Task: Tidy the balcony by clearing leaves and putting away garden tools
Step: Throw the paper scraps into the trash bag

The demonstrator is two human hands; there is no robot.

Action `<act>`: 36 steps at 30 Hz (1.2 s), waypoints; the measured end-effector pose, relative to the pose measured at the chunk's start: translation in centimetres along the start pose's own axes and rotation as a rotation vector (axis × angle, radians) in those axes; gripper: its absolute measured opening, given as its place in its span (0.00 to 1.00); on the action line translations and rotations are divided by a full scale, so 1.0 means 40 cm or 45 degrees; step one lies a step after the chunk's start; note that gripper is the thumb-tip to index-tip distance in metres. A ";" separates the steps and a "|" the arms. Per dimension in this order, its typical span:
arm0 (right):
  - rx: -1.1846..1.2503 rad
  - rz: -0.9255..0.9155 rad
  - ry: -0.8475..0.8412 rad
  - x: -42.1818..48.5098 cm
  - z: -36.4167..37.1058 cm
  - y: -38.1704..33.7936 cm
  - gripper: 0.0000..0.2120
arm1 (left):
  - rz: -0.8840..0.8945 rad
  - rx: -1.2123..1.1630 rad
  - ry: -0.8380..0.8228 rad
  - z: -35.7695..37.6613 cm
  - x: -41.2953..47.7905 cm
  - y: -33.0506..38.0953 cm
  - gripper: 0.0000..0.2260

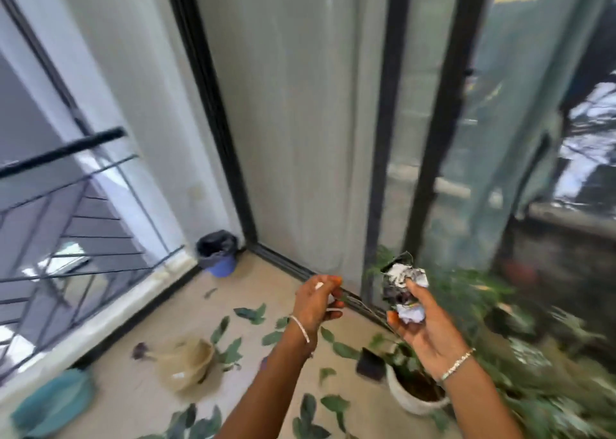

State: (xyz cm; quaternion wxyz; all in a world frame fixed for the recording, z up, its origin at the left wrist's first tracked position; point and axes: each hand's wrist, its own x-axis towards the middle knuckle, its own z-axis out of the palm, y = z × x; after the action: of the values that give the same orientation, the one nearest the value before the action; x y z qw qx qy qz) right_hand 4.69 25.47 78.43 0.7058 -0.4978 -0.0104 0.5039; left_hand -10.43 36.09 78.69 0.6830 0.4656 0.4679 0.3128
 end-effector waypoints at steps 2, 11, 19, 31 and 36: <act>-0.045 0.046 -0.076 0.042 0.088 0.026 0.06 | 0.015 -0.026 0.108 -0.079 0.049 0.029 0.04; -0.216 0.269 -0.252 0.291 0.398 0.088 0.06 | -0.015 -0.260 0.472 -0.306 0.251 0.060 0.08; -0.319 0.485 -0.316 0.621 0.676 0.132 0.11 | -0.056 -0.372 0.738 -0.458 0.533 0.157 0.06; -0.511 0.562 -0.348 0.959 1.025 0.214 0.11 | -0.092 -0.489 0.944 -0.640 0.847 0.276 0.04; -0.569 0.592 -0.351 1.103 1.172 0.291 0.09 | -0.130 -0.542 0.980 -0.760 1.013 0.293 0.04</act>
State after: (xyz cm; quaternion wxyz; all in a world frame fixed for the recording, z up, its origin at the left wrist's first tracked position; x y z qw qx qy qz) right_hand -5.99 89.70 72.28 0.4378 -0.5564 -0.1021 0.6988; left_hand -23.78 85.84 71.58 0.5542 0.1404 0.6359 0.5185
